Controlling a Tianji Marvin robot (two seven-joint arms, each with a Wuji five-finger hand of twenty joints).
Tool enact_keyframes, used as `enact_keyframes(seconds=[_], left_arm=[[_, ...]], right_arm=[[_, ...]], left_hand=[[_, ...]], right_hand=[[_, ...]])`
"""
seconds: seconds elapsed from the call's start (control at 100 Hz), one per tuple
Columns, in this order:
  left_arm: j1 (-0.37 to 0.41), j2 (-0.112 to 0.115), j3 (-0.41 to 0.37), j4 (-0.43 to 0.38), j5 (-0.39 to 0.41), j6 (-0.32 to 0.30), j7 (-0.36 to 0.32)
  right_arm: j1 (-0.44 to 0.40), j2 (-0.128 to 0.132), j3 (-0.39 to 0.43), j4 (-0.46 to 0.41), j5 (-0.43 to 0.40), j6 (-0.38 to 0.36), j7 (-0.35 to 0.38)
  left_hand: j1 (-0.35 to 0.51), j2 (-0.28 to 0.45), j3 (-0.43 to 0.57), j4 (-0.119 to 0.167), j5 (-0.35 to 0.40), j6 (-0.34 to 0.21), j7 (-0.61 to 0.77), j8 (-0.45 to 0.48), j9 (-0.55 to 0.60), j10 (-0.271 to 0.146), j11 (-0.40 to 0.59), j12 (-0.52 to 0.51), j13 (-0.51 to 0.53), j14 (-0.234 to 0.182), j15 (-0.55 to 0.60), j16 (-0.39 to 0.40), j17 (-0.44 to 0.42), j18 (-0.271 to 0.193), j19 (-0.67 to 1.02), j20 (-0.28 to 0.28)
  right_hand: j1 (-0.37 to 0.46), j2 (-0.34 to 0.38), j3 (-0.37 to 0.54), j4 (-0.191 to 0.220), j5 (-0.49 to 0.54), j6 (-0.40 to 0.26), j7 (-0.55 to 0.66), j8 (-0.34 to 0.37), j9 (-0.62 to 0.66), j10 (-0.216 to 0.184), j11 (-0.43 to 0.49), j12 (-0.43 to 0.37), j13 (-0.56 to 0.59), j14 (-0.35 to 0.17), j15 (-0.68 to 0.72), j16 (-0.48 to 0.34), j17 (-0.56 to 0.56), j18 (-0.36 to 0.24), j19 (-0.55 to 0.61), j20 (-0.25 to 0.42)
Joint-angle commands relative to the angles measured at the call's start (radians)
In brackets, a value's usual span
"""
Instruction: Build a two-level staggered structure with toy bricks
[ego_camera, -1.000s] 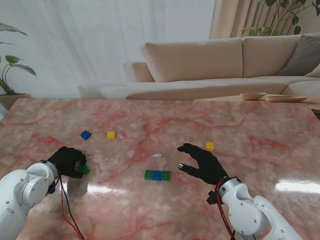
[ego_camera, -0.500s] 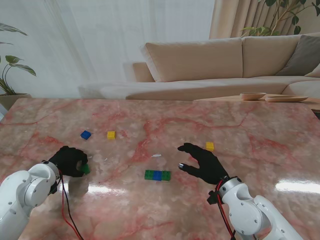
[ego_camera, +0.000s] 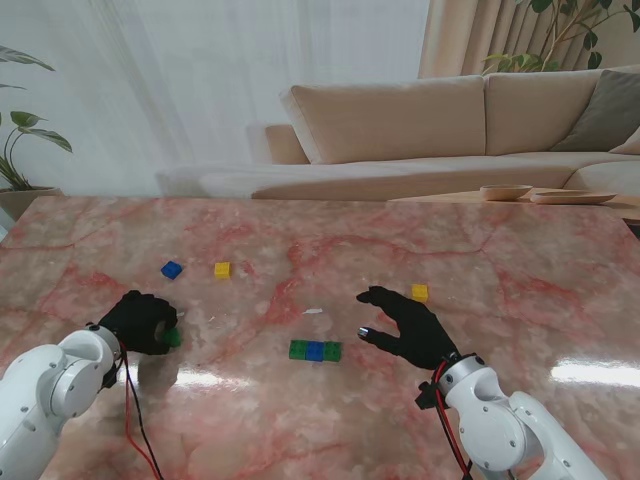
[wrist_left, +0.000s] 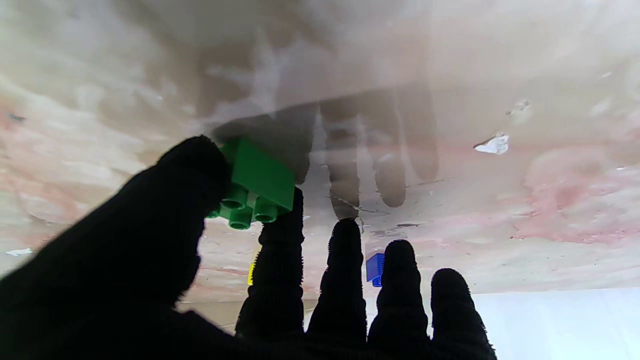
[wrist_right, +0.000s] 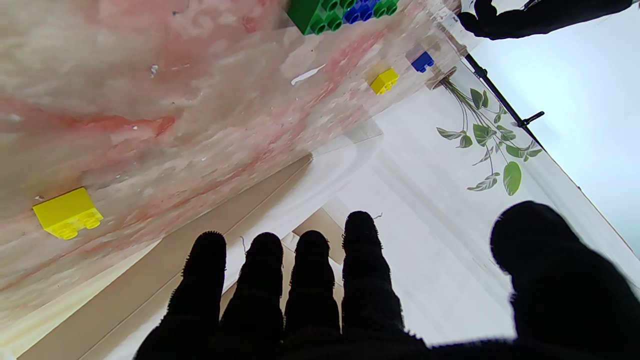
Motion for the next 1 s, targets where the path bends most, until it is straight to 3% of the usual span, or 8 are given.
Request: enact_keyframes(seconds=[0.0,0.18,0.39,0.63,0.99], left_arm=[[0.017,-0.008,0.009,0.005,0.002,-0.002,0.007],[0.024,-0.015,0.017,-0.018,-0.012,0.000,0.042],[0.023,-0.026,0.054,-0.046,-0.037,-0.001,0.099],[-0.010,-0.036,0.146,-0.048,-0.070,-0.004,0.158],[-0.093,-0.046,0.307,0.012,-0.110,-0.019,0.233]], right_arm=[[-0.011,0.000,0.002,-0.001,-0.002,0.002,0.010],[-0.015,0.000,0.006,-0.004,-0.005,0.004,0.007],[-0.018,-0.001,0.006,-0.005,-0.005,0.010,0.005],[-0.024,-0.001,0.010,-0.007,-0.007,0.010,0.004],[-0.032,-0.002,0.016,-0.005,-0.005,0.008,-0.003]], left_hand=[[0.045,0.025,0.018,-0.030,0.037,-0.030,-0.055,-0.067,0.045,-0.027,0.034,0.018,0.007,0.009,0.032,0.007,-0.020,-0.005,0.020,0.027],[0.102,0.020,0.015,-0.054,0.057,-0.034,-0.046,-0.113,0.054,-0.032,0.040,0.019,0.012,0.006,0.037,0.007,-0.019,-0.008,0.022,0.031],[0.111,0.026,0.007,-0.055,0.061,-0.024,-0.045,-0.133,0.055,-0.034,0.043,0.018,0.013,0.006,0.038,0.006,-0.019,-0.009,0.023,0.032],[0.106,0.028,0.003,-0.055,0.060,-0.028,-0.041,-0.141,0.053,-0.034,0.039,0.016,0.012,0.004,0.037,0.004,-0.019,-0.009,0.023,0.032],[0.084,0.038,0.018,-0.044,0.036,-0.024,-0.049,-0.143,0.037,-0.033,0.038,0.015,0.005,0.003,0.037,0.005,-0.019,-0.010,0.023,0.030]], right_hand=[[-0.009,0.012,0.003,-0.001,-0.035,-0.018,-0.027,0.009,-0.029,0.000,-0.014,0.001,-0.038,-0.028,-0.010,0.009,-0.011,-0.011,-0.010,0.001],[-0.009,0.011,0.003,-0.001,-0.036,-0.020,-0.028,0.009,-0.029,0.000,-0.014,0.001,-0.038,-0.028,-0.010,0.009,-0.010,-0.012,-0.010,0.001],[-0.009,0.012,0.002,-0.001,-0.038,-0.019,-0.029,0.010,-0.032,0.000,-0.015,0.001,-0.040,-0.027,-0.011,0.009,-0.009,-0.014,-0.010,0.001],[-0.009,0.013,0.002,-0.001,-0.038,-0.019,-0.029,0.010,-0.034,0.000,-0.015,0.001,-0.042,-0.028,-0.011,0.009,-0.010,-0.014,-0.011,0.000],[-0.008,0.013,0.002,-0.001,-0.037,-0.019,-0.029,0.011,-0.034,0.001,-0.014,0.001,-0.043,-0.028,-0.011,0.008,-0.010,-0.015,-0.011,0.000]])
